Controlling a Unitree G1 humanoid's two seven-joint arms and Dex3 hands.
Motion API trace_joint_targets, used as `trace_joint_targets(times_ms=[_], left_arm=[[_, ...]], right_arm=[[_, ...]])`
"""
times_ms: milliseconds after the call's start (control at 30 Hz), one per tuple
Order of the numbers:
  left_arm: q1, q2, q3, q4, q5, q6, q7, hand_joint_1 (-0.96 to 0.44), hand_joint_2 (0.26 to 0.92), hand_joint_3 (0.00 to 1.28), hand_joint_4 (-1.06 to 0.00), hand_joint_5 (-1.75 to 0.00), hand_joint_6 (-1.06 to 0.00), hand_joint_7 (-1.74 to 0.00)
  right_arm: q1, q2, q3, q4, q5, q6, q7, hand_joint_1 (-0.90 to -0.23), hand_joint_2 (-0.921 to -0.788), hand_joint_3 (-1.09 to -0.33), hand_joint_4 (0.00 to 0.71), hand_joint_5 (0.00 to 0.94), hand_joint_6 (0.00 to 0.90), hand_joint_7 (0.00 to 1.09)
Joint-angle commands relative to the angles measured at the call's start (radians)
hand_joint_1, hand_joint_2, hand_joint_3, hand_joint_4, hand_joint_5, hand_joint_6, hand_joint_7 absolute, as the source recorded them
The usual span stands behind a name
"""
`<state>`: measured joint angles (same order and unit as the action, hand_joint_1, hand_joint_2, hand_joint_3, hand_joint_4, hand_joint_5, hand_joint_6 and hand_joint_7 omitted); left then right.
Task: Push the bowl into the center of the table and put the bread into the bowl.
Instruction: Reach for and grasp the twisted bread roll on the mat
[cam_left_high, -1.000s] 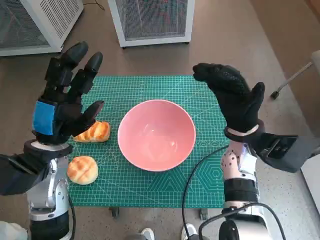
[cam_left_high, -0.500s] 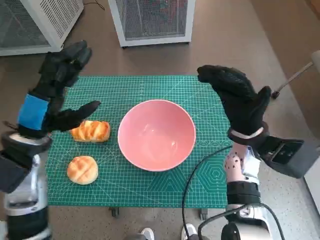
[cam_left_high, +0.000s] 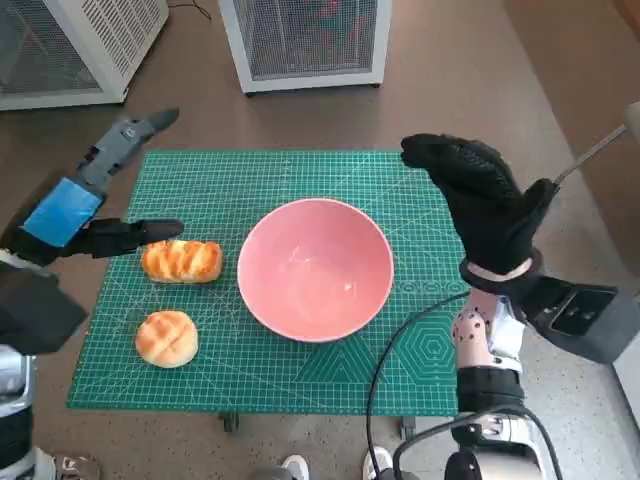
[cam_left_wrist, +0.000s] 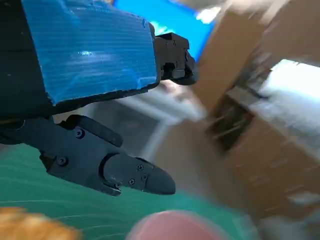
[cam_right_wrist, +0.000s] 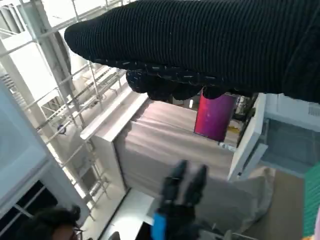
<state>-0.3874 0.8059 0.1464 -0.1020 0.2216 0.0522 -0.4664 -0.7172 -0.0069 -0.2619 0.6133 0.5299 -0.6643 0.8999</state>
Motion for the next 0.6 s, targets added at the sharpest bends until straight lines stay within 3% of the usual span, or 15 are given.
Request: trace_joint_targets(times_ms=[33, 133, 300, 433, 600], left_arm=[[-0.035, 0.061, -0.114, -0.022, 0.165, 0.203, -0.066, -0.27, 0.825, 0.00, -0.13, 0.00, -0.17, -0.14], [-0.082, 0.063, -0.216, -0.004, 0.302, 0.347, -0.110, -0.25, 0.806, 0.00, -0.11, 0.00, -0.20, -0.09], [-0.136, 0.038, -0.316, 0.024, 0.429, 0.484, -0.163, -0.22, 0.778, 0.00, -0.07, 0.00, -0.21, -0.05], [-0.148, 0.009, -0.334, 0.050, 0.435, 0.525, -0.172, -0.19, 0.769, 0.00, -0.05, 0.00, -0.21, -0.04], [-0.154, -0.018, -0.346, 0.115, 0.409, 0.502, -0.158, -0.12, 0.763, 0.00, -0.04, 0.00, -0.21, -0.02]], right_arm=[[0.021, -0.011, 0.000, 0.015, 0.008, 0.007, 0.009, -0.587, -0.921, -0.578, 0.224, 0.000, 0.360, 0.00], [0.017, -0.010, -0.002, 0.028, 0.008, 0.006, 0.010, -0.589, -0.921, -0.577, 0.223, 0.000, 0.359, 0.00], [0.013, -0.007, -0.001, 0.038, 0.010, 0.007, 0.010, -0.589, -0.921, -0.576, 0.223, 0.000, 0.359, 0.00], [0.012, -0.006, 0.000, 0.041, 0.012, 0.011, 0.011, -0.588, -0.921, -0.575, 0.224, 0.001, 0.359, 0.00], [0.013, -0.006, 0.002, 0.035, 0.016, 0.020, 0.009, -0.589, -0.921, -0.572, 0.226, 0.001, 0.361, 0.00]])
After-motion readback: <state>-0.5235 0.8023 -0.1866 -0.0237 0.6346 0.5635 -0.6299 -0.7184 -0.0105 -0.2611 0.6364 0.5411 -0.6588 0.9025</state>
